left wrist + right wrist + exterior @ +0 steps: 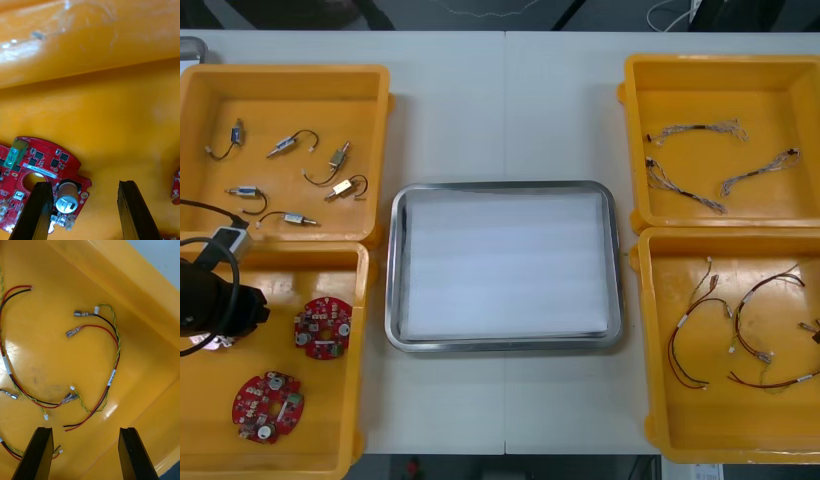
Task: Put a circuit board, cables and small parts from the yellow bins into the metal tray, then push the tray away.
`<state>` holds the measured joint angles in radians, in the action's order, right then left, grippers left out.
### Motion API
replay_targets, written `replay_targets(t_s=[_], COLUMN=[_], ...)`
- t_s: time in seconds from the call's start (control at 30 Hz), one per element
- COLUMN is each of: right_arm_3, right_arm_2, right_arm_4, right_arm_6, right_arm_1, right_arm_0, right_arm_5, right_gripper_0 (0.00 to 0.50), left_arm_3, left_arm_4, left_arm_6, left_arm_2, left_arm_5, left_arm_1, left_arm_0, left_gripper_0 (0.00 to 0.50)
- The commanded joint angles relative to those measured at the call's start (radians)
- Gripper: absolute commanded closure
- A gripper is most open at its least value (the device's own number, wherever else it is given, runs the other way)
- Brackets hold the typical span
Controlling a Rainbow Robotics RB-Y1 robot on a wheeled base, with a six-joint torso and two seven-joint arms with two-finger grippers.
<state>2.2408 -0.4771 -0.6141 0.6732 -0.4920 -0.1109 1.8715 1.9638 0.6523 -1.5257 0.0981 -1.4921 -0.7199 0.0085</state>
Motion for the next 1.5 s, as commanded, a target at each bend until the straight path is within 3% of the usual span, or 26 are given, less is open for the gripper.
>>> replay_targets(t_s=[0.03, 0.23, 0.7, 0.73, 0.77, 0.8, 1.27, 1.5], right_arm_3=[0.028, 0.017, -0.155, -0.17, -0.174, -0.187, -0.263, -0.299], right_arm_2=[0.02, 0.028, 0.104, 0.111, 0.115, 0.12, 0.152, 0.17], right_arm_4=[0.016, 0.016, 0.022, 0.024, 0.024, 0.024, 0.019, 0.022], right_arm_6=[-0.03, -0.046, -0.061, -0.063, -0.063, -0.064, -0.067, -0.076], right_arm_1=[0.035, 0.049, 0.047, 0.047, 0.047, 0.047, 0.049, 0.047], right_arm_0=[-0.059, -0.105, -0.131, -0.131, -0.13, -0.131, -0.161, -0.161], right_arm_5=[-0.038, -0.114, -0.324, -0.339, -0.345, -0.356, -0.442, -0.46], right_gripper_0=[0.0, 0.0, 0.0, 0.0, 0.0, 0.0, 0.0, 0.0], left_arm_3=[0.0, -0.003, -0.003, -0.002, -0.003, -0.003, 0.007, 0.098], left_arm_4=[-0.019, -0.031, -0.03, -0.031, -0.031, -0.031, -0.033, -0.03], left_arm_6=[0.099, 0.098, 0.091, 0.091, 0.09, 0.09, 0.075, 0.079], left_arm_2=[-0.02, -0.029, -0.031, -0.029, -0.031, -0.029, -0.006, 0.057], left_arm_5=[0.024, 0.046, 0.066, 0.069, 0.069, 0.069, 0.058, -0.079], left_arm_1=[-0.036, -0.035, -0.035, -0.035, -0.035, -0.035, -0.036, -0.036], left_arm_0=[0.03, 0.042, 0.068, 0.07, 0.071, 0.071, 0.067, 0.047], left_gripper_0=[0.0, 0.0, 0.004, 0.171, 0.295, 0.499, 0.5, 0.5])
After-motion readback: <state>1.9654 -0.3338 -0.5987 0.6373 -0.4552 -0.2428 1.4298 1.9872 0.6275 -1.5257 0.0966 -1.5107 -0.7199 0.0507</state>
